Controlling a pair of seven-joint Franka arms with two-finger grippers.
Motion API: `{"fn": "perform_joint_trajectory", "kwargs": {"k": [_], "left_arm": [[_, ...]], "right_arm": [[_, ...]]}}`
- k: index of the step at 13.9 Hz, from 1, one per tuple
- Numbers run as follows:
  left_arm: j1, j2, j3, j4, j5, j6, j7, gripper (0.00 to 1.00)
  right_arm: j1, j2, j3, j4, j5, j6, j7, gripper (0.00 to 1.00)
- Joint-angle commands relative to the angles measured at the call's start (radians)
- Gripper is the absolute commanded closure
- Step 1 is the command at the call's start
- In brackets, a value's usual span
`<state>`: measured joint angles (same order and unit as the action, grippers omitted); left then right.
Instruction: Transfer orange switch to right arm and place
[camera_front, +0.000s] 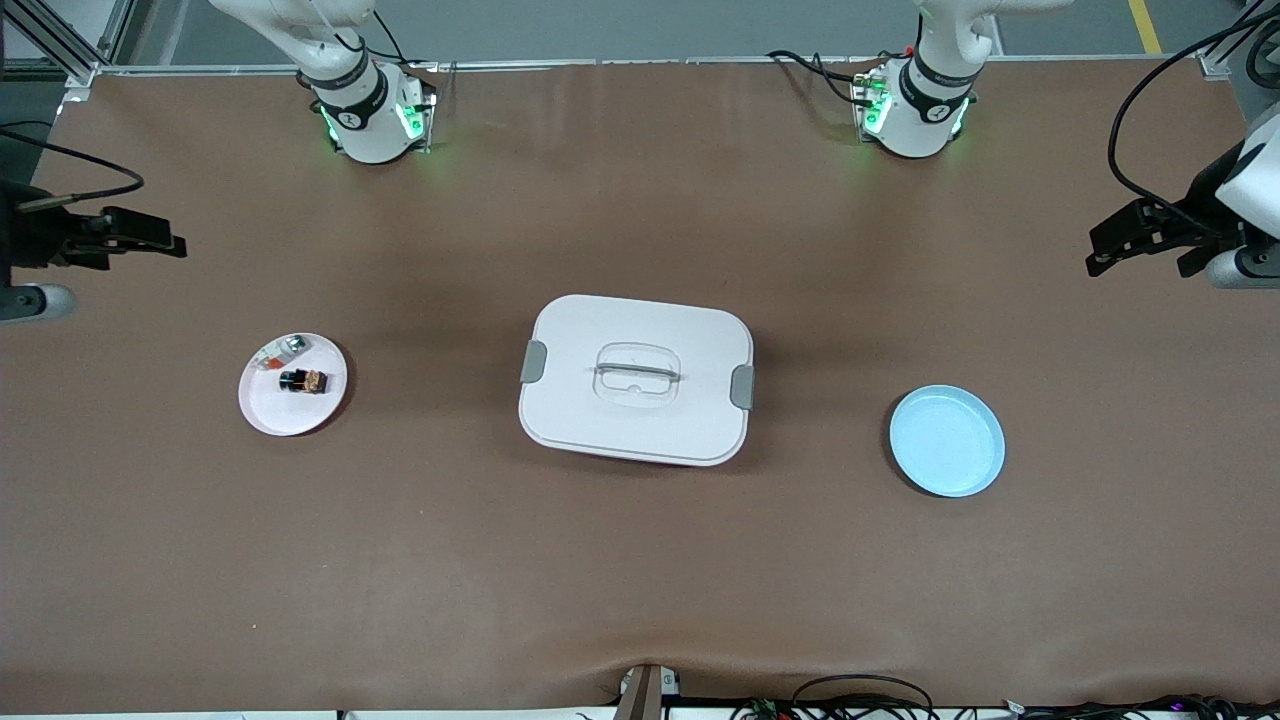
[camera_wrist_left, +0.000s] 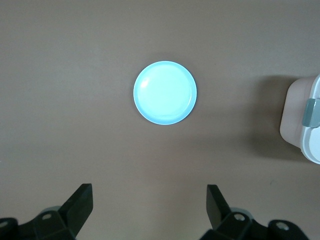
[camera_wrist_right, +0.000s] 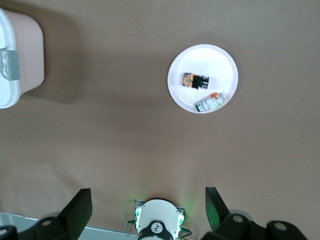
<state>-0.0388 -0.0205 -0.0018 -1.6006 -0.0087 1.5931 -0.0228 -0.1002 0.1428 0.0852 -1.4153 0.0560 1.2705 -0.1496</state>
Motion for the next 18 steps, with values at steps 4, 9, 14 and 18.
{"fn": "perform_joint_trajectory", "kwargs": {"k": [4,9,14,18], "left_arm": [[-0.007,0.005,0.003,0.019,0.015,-0.027,-0.005,0.00],[-0.006,0.005,0.003,0.019,0.015,-0.027,-0.005,0.00],[-0.007,0.005,0.003,0.019,0.015,-0.027,-0.005,0.00],[-0.007,0.004,0.003,0.019,0.013,-0.028,-0.005,0.00]], "right_arm": [[0.105,0.003,-0.004,0.029,-0.099,0.013,0.013,0.00],[0.056,0.009,-0.009,0.041,-0.053,0.001,0.007,0.00],[0.021,0.000,-0.013,0.041,0.020,0.004,0.016,0.00],[0.020,-0.019,-0.007,0.030,0.002,0.026,0.082,0.00]]}}
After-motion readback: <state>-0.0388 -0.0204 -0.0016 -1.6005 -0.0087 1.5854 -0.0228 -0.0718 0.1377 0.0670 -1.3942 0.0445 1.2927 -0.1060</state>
